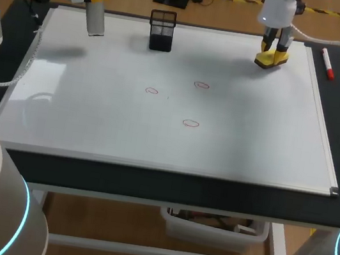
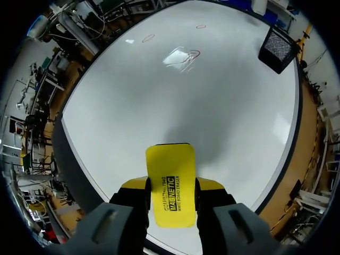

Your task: Pick up the inspection probe, press it on each red-marked spot on the whiteboard one by one, put down the probe, pick up the eraser, and wipe off all the red marks.

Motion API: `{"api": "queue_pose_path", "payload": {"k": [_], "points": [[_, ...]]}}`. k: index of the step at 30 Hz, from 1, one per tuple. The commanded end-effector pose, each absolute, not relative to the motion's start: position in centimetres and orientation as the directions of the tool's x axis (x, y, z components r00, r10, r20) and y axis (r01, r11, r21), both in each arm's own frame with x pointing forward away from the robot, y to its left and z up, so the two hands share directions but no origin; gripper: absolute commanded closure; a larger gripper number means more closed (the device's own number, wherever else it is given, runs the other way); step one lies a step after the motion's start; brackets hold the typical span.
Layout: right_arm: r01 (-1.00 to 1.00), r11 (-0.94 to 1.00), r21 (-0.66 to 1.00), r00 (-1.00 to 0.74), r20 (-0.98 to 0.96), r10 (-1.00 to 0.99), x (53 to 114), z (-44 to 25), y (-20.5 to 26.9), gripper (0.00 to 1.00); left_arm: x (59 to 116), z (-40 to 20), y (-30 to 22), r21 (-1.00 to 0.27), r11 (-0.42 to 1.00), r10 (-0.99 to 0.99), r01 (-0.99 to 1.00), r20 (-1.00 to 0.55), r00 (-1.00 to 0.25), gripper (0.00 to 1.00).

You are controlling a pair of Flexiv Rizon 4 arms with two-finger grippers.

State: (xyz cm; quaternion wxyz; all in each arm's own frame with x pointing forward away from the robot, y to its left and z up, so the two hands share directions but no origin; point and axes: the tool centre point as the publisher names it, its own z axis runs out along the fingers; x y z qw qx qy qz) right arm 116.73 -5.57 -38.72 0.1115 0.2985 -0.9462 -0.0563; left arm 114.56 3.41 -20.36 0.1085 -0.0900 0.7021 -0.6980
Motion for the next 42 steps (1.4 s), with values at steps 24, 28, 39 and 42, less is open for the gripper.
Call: {"api": "queue_pose_path", "payload": {"k": [24,28,39,42], "points": [[-0.555,0.815,0.167,-0.796,0.177,-0.579,116.4,-38.2,-5.6,1.00,111.6,-18.5,1.4,-0.996,-0.008,-0.172,0.090,-0.087,-0.981,1.00],[-0.555,0.815,0.167,-0.796,0.177,-0.579,116.4,-38.2,-5.6,1.00,109.8,-17.7,0.1,-0.994,0.001,-0.128,0.111,-0.110,-0.986,1.00],[-0.555,0.815,0.167,-0.796,0.177,-0.579,116.4,-38.2,-5.6,1.00,104.1,-16.7,-5.3,-0.992,-0.034,0.022,0.119,-0.120,-0.993,1.00],[-0.555,0.815,0.167,-0.796,0.177,-0.579,116.4,-38.2,-5.6,1.00,102.7,-16.8,-7.0,-0.993,-0.051,0.070,0.103,-0.106,-0.992,1.00]]}}
